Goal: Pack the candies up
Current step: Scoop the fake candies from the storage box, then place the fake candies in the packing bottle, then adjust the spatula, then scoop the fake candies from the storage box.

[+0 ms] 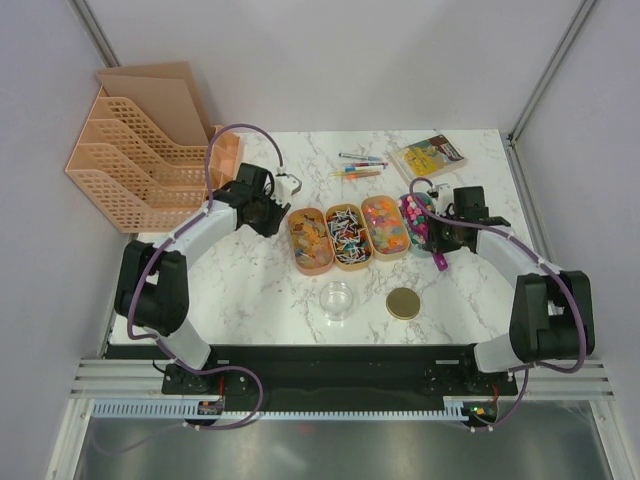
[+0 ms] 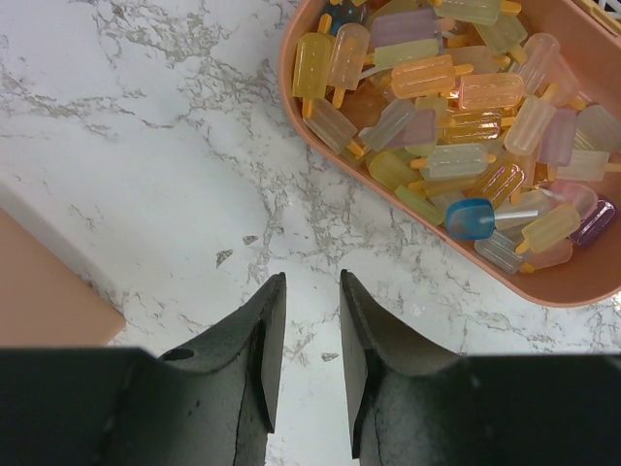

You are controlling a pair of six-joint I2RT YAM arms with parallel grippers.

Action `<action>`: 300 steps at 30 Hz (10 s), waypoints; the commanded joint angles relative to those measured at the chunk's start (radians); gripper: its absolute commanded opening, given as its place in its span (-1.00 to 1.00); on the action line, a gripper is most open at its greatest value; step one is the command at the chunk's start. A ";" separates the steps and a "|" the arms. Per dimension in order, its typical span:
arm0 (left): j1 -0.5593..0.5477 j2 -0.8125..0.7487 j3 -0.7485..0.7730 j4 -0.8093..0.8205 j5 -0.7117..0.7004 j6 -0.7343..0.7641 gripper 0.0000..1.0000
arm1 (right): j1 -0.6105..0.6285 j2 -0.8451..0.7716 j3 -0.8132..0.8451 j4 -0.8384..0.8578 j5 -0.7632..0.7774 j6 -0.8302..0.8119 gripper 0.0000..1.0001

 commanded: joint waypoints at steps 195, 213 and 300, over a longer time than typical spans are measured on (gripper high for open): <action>-0.045 0.185 -0.010 0.158 0.340 -0.182 -0.95 | 0.252 0.160 0.629 -0.774 0.147 -0.002 -1.00; -0.097 0.149 -0.007 0.125 0.405 -0.194 -0.95 | 0.221 0.209 0.566 -0.814 0.216 0.062 -1.00; 0.128 -0.006 0.131 -0.031 0.281 -0.024 0.13 | 0.147 0.551 0.747 -0.694 -0.013 -0.059 -1.00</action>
